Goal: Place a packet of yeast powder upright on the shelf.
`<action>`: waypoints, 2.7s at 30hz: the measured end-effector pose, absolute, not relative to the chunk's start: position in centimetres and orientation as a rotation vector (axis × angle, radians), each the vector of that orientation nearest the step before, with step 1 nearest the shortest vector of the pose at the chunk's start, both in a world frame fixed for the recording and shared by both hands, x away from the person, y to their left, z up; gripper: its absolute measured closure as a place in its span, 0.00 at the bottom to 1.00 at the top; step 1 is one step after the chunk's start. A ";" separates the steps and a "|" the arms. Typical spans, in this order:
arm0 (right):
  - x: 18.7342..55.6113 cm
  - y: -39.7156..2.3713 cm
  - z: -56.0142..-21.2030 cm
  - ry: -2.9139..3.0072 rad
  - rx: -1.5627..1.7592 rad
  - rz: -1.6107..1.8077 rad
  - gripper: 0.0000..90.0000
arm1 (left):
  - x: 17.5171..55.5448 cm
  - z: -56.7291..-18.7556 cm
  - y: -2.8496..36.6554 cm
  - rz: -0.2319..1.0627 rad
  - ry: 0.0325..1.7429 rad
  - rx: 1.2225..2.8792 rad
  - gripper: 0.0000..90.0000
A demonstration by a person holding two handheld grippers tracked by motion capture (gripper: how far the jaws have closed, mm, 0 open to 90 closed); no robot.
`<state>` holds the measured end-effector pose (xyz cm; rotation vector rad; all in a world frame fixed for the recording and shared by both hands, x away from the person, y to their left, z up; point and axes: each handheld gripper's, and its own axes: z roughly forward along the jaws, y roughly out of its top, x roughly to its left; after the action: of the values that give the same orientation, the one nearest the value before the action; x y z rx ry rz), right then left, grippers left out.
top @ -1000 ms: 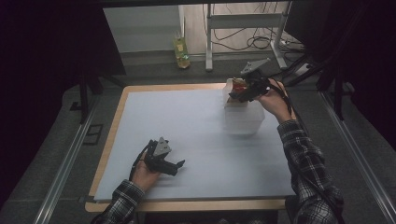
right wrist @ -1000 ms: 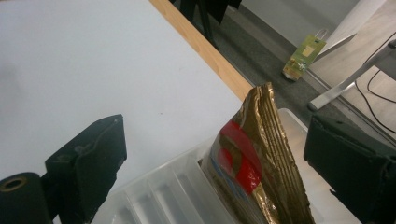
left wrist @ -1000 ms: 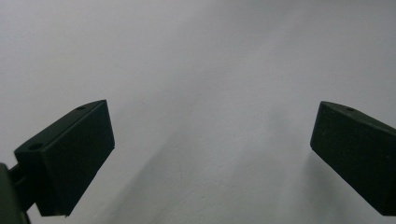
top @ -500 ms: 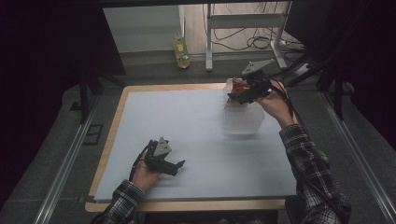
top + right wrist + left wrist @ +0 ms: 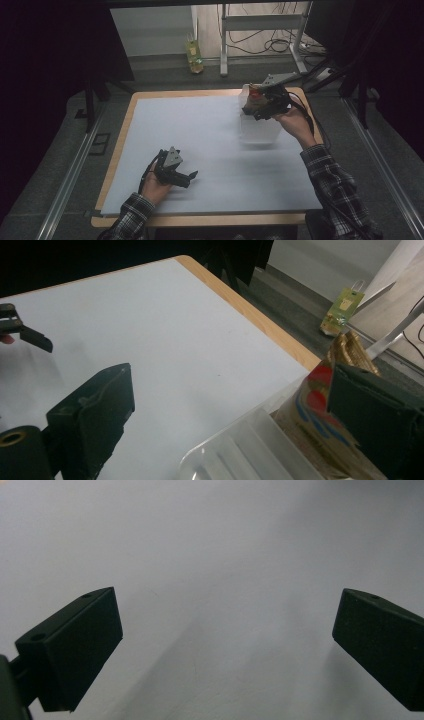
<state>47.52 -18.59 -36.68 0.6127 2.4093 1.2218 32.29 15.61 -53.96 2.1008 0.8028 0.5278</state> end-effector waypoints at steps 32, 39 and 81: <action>42.0 -20.6 -38.1 2.405 0.609 1.223 0.05 | 32.3 -54.0 15.7 0.525 0.806 2.094 0.00; 41.0 -20.9 -38.6 2.401 0.611 1.233 0.05 | 32.3 -54.0 15.7 0.524 0.806 2.093 0.00; 36.4 -23.4 -44.0 2.412 0.672 1.299 0.00 | 32.0 -53.6 15.8 0.480 0.766 2.034 0.00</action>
<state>36.44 -23.38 -44.02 0.6717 2.4116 1.2990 32.01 15.83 -53.59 2.0344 0.7663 0.4804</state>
